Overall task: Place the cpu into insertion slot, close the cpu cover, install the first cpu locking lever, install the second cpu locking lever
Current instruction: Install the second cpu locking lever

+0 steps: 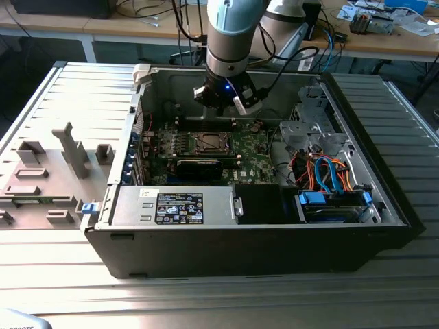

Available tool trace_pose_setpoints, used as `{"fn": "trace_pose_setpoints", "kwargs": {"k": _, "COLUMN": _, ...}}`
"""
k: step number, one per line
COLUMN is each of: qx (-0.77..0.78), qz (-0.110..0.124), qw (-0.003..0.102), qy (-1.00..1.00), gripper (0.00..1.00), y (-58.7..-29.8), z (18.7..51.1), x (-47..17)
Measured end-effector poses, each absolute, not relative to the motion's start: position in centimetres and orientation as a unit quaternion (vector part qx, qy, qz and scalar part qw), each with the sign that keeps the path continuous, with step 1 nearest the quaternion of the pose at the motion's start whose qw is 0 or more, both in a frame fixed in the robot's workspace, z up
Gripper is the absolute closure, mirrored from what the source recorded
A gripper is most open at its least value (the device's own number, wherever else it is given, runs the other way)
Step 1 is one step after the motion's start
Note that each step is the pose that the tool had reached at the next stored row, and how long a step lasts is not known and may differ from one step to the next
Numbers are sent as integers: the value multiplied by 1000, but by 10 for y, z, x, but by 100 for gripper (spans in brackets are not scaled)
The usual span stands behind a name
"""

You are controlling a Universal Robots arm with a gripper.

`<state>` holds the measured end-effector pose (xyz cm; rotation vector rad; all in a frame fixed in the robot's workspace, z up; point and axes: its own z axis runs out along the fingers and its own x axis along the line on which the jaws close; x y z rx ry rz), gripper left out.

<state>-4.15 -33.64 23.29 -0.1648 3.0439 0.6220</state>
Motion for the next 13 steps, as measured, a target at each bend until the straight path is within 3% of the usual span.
{"fn": "trace_pose_setpoints", "kwargs": {"k": 2, "qx": -53, "qz": 220, "qw": 16, "qy": 974, "gripper": 89, "y": -337, "z": 233, "x": -41}}
{"fn": "trace_pose_setpoints", "kwargs": {"k": 6, "qx": -52, "qz": 232, "qw": 17, "qy": 971, "gripper": 89, "y": -337, "z": 233, "x": -42}}
{"fn": "trace_pose_setpoints", "kwargs": {"k": 13, "qx": -54, "qz": 161, "qw": 13, "qy": 985, "gripper": 89, "y": -337, "z": 233, "x": -41}}
